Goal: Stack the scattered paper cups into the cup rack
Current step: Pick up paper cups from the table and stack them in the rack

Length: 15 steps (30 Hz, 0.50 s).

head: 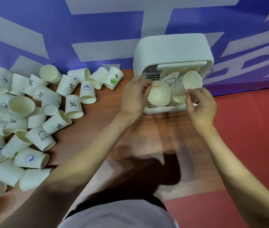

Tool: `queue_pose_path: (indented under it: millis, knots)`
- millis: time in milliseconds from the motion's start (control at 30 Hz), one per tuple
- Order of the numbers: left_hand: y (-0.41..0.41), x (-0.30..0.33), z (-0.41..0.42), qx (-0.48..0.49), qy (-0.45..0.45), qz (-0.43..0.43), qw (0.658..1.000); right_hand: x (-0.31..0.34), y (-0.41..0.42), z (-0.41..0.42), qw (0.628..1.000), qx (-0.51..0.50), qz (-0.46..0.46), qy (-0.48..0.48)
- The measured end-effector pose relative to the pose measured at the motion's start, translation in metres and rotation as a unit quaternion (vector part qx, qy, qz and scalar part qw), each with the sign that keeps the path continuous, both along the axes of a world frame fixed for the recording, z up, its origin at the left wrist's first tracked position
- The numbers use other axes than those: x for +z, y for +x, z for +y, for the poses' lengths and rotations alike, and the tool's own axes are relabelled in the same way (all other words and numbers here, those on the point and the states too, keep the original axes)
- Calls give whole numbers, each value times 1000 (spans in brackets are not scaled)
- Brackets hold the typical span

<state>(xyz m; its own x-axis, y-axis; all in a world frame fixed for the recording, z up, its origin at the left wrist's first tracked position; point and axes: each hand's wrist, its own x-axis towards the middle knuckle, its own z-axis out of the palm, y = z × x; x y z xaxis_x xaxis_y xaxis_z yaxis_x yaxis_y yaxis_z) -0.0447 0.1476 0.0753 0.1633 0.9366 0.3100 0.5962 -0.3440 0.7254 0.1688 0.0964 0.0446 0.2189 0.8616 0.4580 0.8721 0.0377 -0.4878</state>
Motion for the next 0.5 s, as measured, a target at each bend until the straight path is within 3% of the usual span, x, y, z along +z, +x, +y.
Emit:
queue_pose_path:
  millis: [200,500]
  knots:
    - [40,-10,16,-37,10,58,998,-11,24,4,999,-35,9,-19]
    - [56,-38,24,-26,-63,140,988,-34,22,5,998,-13,-4,-62]
